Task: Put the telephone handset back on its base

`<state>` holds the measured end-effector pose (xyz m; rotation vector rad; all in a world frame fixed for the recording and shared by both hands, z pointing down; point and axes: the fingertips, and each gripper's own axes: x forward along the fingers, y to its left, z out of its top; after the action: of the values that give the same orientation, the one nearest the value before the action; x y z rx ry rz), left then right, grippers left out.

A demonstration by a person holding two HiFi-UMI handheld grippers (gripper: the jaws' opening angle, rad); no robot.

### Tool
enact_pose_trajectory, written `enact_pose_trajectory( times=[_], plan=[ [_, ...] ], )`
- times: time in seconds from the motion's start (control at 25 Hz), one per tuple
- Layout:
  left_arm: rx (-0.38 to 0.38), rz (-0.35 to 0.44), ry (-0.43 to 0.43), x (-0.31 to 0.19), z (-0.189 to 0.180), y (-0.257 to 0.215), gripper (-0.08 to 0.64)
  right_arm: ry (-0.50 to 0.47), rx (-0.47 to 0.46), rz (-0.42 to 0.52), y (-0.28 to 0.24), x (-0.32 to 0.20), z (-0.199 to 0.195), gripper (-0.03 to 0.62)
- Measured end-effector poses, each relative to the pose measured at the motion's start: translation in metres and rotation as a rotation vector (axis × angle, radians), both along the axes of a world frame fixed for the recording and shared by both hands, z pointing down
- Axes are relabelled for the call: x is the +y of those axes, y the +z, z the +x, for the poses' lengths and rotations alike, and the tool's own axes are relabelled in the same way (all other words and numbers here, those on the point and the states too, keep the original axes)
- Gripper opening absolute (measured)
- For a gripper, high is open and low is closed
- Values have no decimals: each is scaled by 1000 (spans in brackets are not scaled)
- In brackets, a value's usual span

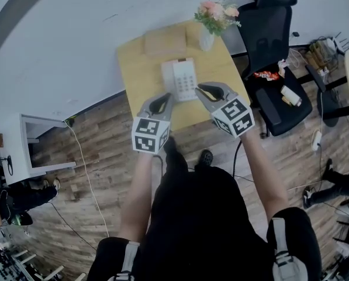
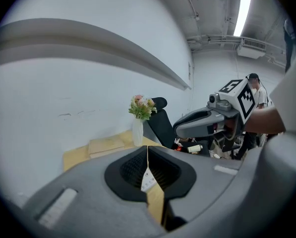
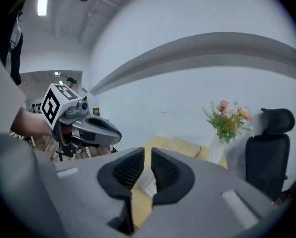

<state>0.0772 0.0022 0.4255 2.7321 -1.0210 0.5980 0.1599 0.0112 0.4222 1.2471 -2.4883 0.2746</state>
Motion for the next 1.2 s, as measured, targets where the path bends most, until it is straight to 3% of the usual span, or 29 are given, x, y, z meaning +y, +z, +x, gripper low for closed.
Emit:
enact_pose_trajectory(
  times=[0.72, 1.2],
  plan=[
    [45, -11, 14, 26, 23, -2, 14, 45, -106, 5, -7, 30, 2, 6],
    [49, -15, 26, 26, 31, -1, 14, 56, -116, -13, -1, 31, 7, 5]
  ],
)
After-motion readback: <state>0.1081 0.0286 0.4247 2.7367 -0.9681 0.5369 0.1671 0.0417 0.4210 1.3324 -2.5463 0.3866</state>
